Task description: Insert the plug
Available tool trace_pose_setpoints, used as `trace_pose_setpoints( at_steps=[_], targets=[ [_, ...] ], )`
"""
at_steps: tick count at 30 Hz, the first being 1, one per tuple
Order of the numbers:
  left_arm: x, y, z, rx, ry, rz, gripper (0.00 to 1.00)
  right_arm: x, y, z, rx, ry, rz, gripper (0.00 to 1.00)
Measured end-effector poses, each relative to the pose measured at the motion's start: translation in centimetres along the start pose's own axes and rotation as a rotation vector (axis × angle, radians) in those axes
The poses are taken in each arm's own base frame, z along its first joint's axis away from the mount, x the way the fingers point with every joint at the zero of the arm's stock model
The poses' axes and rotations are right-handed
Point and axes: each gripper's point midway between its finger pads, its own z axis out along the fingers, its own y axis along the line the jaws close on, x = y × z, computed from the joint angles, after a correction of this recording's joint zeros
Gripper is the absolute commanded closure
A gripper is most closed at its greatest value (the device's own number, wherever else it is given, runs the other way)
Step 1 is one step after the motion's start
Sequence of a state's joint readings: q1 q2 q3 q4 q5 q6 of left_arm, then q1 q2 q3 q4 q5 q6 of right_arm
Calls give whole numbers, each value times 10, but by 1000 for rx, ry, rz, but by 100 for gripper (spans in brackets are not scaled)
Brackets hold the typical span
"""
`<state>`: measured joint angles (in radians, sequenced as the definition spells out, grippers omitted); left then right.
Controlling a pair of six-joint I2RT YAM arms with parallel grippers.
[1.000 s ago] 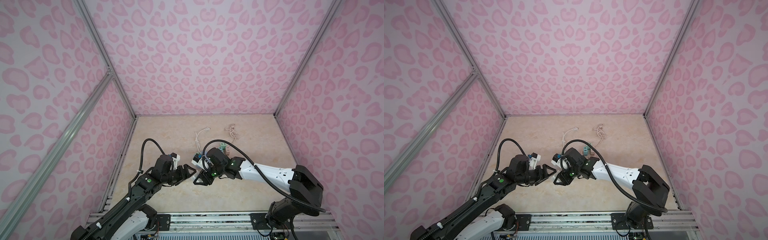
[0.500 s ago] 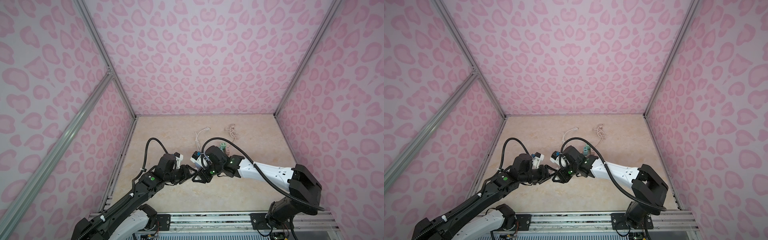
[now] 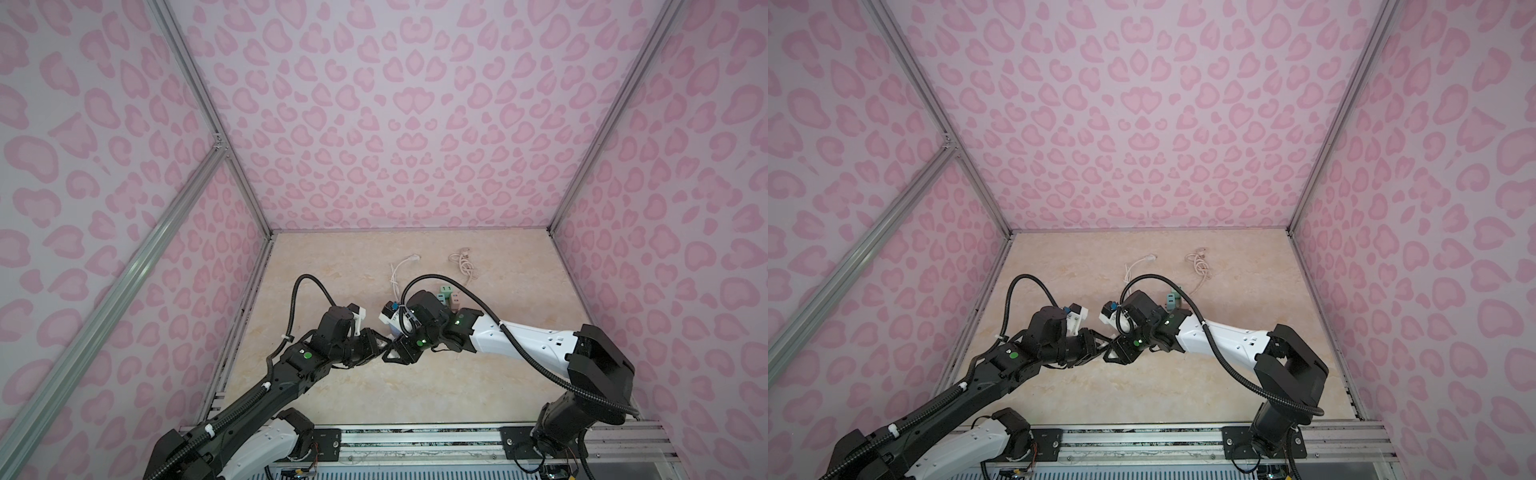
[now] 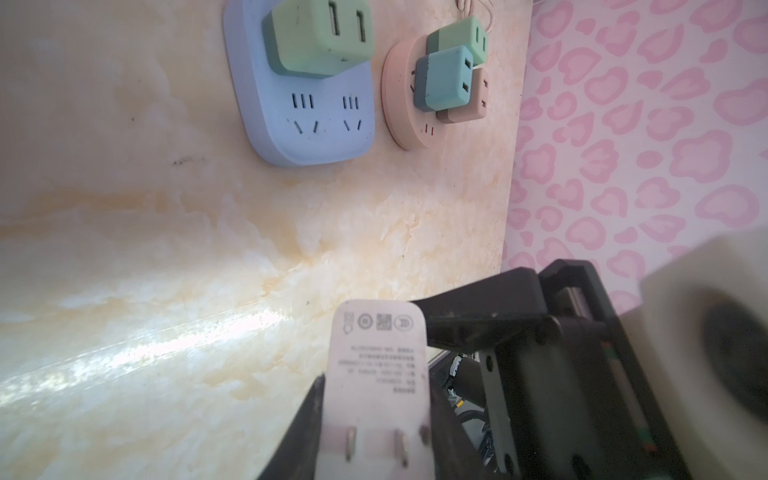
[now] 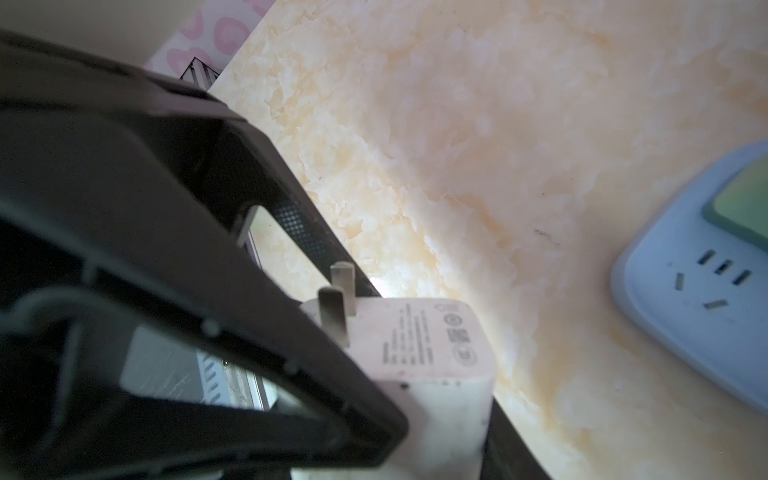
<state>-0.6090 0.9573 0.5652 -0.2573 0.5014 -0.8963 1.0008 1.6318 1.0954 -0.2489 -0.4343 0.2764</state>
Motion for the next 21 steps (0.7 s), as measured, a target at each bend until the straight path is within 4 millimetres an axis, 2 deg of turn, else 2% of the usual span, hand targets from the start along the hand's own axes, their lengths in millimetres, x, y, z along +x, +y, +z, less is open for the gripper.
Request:
trace_pose_setpoints(
  at_steps=[5,13,16,18,21],
  targets=[
    [-3,2,-1,-13,-17,-8,97,-2,-1,1,0,-2,0,73],
    [-9,8,3,-48,-42,-32,97,-3,-5,2,21,-10,12,29],
    [-16,17,2,-82,-72,-51,97,-8,-2,-8,33,-46,-1,9],
    [-21,19,0,-89,-89,-61,97,-13,0,-22,55,-81,-26,5],
    [-28,20,-4,-99,-104,-80,97,-17,2,-46,116,-132,-67,8]
  ],
)
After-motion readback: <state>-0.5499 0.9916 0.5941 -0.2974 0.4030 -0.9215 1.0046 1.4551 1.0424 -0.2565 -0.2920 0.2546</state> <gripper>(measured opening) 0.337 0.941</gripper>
